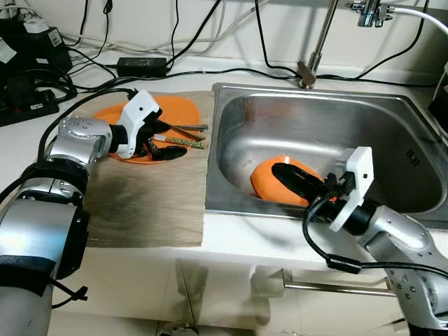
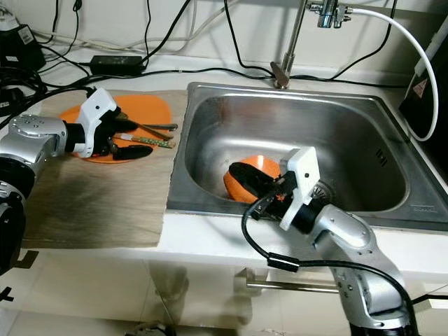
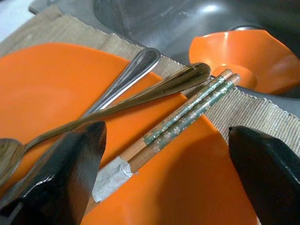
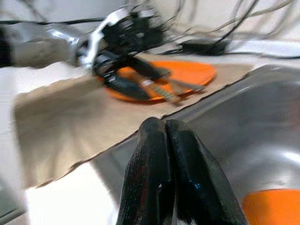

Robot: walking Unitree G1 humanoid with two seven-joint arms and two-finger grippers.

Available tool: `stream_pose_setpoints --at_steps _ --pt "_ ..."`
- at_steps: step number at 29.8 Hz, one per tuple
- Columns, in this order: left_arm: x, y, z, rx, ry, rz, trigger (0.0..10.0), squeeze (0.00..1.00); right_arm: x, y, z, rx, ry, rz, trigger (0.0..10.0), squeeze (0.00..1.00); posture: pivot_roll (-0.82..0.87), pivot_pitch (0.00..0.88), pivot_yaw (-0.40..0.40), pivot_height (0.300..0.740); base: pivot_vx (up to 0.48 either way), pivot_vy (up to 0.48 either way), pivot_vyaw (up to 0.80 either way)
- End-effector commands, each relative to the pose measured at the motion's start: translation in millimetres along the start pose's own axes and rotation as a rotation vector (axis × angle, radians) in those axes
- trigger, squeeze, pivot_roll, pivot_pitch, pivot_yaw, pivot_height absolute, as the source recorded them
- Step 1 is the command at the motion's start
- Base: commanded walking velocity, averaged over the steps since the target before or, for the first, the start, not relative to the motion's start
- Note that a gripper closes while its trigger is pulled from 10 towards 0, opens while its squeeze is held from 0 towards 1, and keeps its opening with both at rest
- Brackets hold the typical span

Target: Kitchen organization

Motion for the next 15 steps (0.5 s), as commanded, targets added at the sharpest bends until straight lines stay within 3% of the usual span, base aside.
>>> stream_pose_setpoints --at_steps 1,2,3,5,6,7,8,9,10,11,12,15 --pt "-3.0 -7.5 2.7 0.063 -0.027 -0.014 10.0 0.0 5.1 7.4 -3.4 -0.009 0.073 0.001 10.0 0.0 -0.08 0.029 0.046 0.74 0.0 0.0 0.0" --pt "-3.5 -8.3 3.5 0.068 -0.028 -0.016 9.3 0.0 6.0 6.8 -4.7 0.009 0.094 -0.007 10.0 0.0 -0.09 0.032 0.049 0.74 0.0 0.0 0.0" --pt "-3.5 -8.3 3.5 0.068 -0.028 -0.016 9.3 0.0 6.0 6.8 -4.7 0.009 0.094 -0.007 10.0 0.0 -0.09 0.032 0.049 0.74 0.0 0.0 0.0" --pt "-5.5 -11.3 4.9 0.101 -0.047 -0.026 7.1 0.0 7.3 7.2 -7.0 0.047 0.142 -0.028 10.0 0.0 -0.1 0.038 0.06 0.74 0.0 0.0 0.0" --pt "-6.1 -12.0 5.0 0.112 -0.054 -0.027 7.1 0.0 7.5 7.9 -7.3 0.052 0.152 -0.031 10.0 0.0 -0.1 0.04 0.062 0.74 0.0 0.0 0.0" --pt "-7.5 -14.7 5.8 0.139 -0.066 -0.034 4.6 0.0 6.8 10.2 -8.2 0.063 0.174 -0.041 10.0 0.0 -0.11 0.042 0.067 0.74 0.0 0.0 0.0" --pt "-8.0 -15.9 6.0 0.154 -0.071 -0.031 3.3 0.0 5.9 11.1 -8.6 0.07 0.183 -0.047 10.0 0.0 -0.11 0.043 0.07 0.74 0.0 0.0 0.0" --pt "-8.4 -16.6 6.2 0.163 -0.075 -0.028 3.3 0.0 5.2 11.8 -9.0 0.075 0.187 -0.052 10.0 0.0 -0.12 0.044 0.071 0.74 0.0 0.0 0.0" --pt "-8.6 -17.4 6.4 0.173 -0.076 -0.026 1.2 0.0 4.1 12.3 -9.3 0.081 0.19 -0.058 10.0 0.0 -0.12 0.046 0.071 0.74 0.0 0.0 0.0" --pt "-8.6 -17.4 6.4 0.173 -0.076 -0.026 1.2 0.0 4.1 12.3 -9.3 0.081 0.19 -0.058 10.0 0.0 -0.12 0.046 0.071 0.74 0.0 0.0 0.0" --pt "-8.4 -18.6 6.7 0.184 -0.069 -0.031 0.0 0.0 2.0 13.7 -9.8 0.09 0.197 -0.067 10.0 0.0 -0.12 0.047 0.071 0.74 0.0 0.0 0.0" --pt "-7.3 -21.1 6.6 0.197 -0.051 -0.037 0.0 0.0 -0.1 18.2 -10.3 0.103 0.221 -0.085 10.0 0.0 -0.12 0.047 0.072 0.74 0.0 0.0 0.0"
Point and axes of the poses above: a point about 5 cm out from each wrist's last joint towards the gripper, its own z axis pointing out of the wrist towards the gripper, its own y axis along the axis of the wrist's last joint, x = y × z, the point moved 2 cm from there along z, pointing out of the wrist towards the gripper, and after that the axes turned 7 degrees about -z, right-handed, at the moved point
